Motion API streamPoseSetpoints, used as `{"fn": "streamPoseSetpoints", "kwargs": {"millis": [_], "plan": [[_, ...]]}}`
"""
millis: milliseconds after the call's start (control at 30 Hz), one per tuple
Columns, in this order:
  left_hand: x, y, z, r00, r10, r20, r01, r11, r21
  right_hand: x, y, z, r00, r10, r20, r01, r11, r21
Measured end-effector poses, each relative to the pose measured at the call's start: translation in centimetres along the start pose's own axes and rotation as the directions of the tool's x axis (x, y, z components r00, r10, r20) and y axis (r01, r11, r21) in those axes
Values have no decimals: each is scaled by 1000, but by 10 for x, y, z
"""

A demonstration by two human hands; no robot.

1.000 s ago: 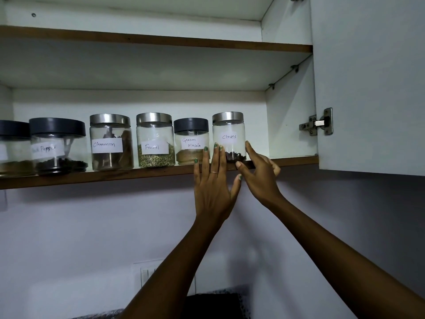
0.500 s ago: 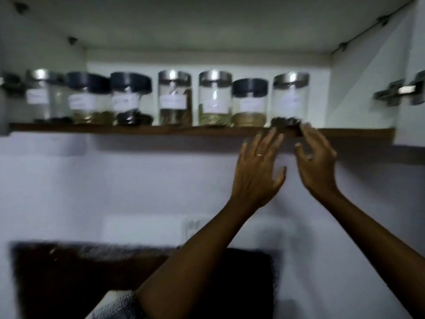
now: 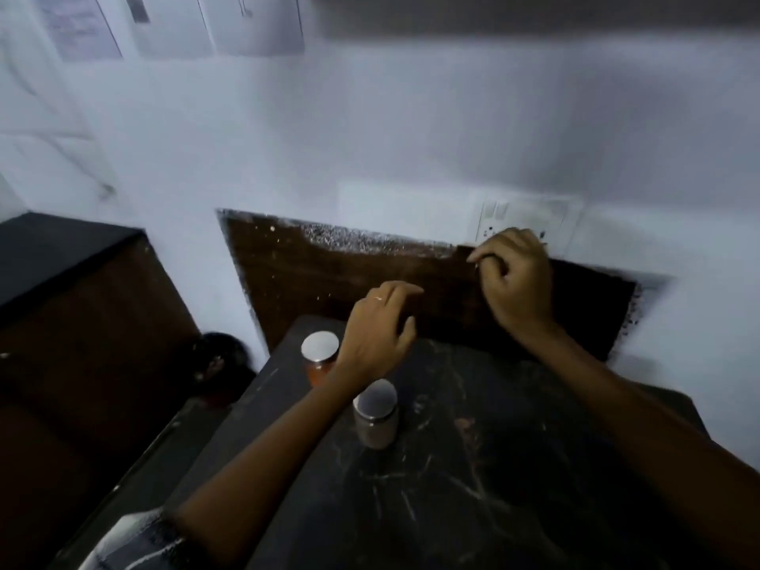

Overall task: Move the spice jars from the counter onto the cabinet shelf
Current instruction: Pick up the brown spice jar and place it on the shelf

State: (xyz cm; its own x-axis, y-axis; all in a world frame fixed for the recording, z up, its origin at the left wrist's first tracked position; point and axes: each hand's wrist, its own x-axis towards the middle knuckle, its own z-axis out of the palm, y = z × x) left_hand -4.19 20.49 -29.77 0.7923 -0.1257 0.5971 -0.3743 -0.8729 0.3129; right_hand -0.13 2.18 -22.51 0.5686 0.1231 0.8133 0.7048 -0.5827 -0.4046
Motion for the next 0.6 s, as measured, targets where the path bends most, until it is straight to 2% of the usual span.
{"fn": "streamPoseSetpoints", "kwargs": {"millis": [167,267,333,400,467,533,600], "plan": [[-67,-54,22,978,-171,120,181,980,-83,-63,-21,74,958,21,287,-4,998,-57],[-100,-75,35,945,-272,183,301,942,-149,-100,-24,106,900,50,432,-25,998,-65],[-119,-87,46,899,-363,247,414,888,-201,-122,-22,124,847,124,516,-90,992,-91],[-133,-98,57,823,-448,348,546,792,-273,-139,-19,140,749,280,600,-234,960,-156],[-143,-106,69,718,-496,488,671,679,-298,-150,-16,153,564,450,692,-399,883,-249],[-150,-111,80,620,-484,617,747,604,-277,-158,-13,159,387,520,761,-484,817,-312],[-155,-114,86,577,-431,694,775,557,-299,-165,-10,164,289,528,799,-505,793,-342]]}}
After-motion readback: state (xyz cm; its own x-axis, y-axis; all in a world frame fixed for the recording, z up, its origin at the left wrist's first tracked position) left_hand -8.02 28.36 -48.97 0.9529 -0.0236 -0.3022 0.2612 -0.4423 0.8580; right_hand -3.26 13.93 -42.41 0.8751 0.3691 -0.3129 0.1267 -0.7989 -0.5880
